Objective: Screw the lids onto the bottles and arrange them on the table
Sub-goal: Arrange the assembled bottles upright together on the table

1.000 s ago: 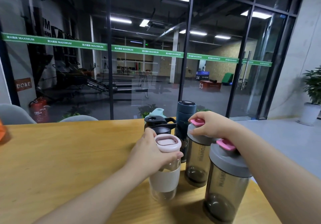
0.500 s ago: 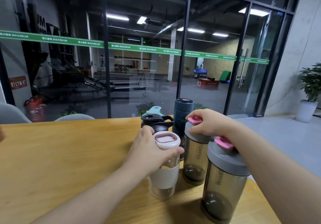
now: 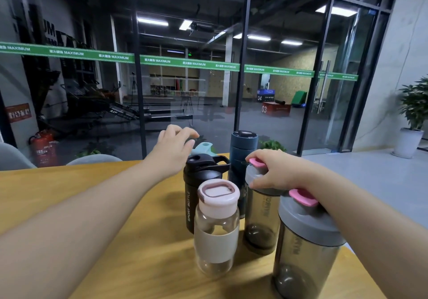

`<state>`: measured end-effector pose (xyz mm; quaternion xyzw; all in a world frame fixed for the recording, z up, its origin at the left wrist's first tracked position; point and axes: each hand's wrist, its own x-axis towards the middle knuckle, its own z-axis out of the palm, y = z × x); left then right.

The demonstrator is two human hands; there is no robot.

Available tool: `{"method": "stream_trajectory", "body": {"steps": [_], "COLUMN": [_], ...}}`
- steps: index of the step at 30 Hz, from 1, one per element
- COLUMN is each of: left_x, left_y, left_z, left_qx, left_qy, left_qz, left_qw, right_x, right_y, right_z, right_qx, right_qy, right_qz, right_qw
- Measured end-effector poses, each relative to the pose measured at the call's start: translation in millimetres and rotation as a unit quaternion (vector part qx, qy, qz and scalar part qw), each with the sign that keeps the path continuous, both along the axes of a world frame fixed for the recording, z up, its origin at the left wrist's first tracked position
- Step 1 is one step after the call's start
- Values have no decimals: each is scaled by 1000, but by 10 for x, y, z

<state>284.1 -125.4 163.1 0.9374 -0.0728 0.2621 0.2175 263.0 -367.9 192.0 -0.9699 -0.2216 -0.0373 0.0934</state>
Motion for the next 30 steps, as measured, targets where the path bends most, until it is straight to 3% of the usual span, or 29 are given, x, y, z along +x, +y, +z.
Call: {"method": "stream_trajectory", "body": {"steps": [7,13,21,30], "left_x": [353,541,672,768], "left_y": [89,55,-57,-47], "left_z": [185,278,278,305], "left_qx": [235,523,587,641], "left_qy": [35,13,6,15], "left_qz": [-9,-6,-68,-71], "left_qw": [971,852,807,764], "right_x": [36,44,51,57], "right_y": [1,19,14,1], "right_z": [-18,-26,-30,-28], "right_qx": [-16,-26,-22,-11], "right_qy": [-12,-19,-19,-14], "right_qz": [11,15,14,11], "right_qw": [1000,999,999,1000]}}
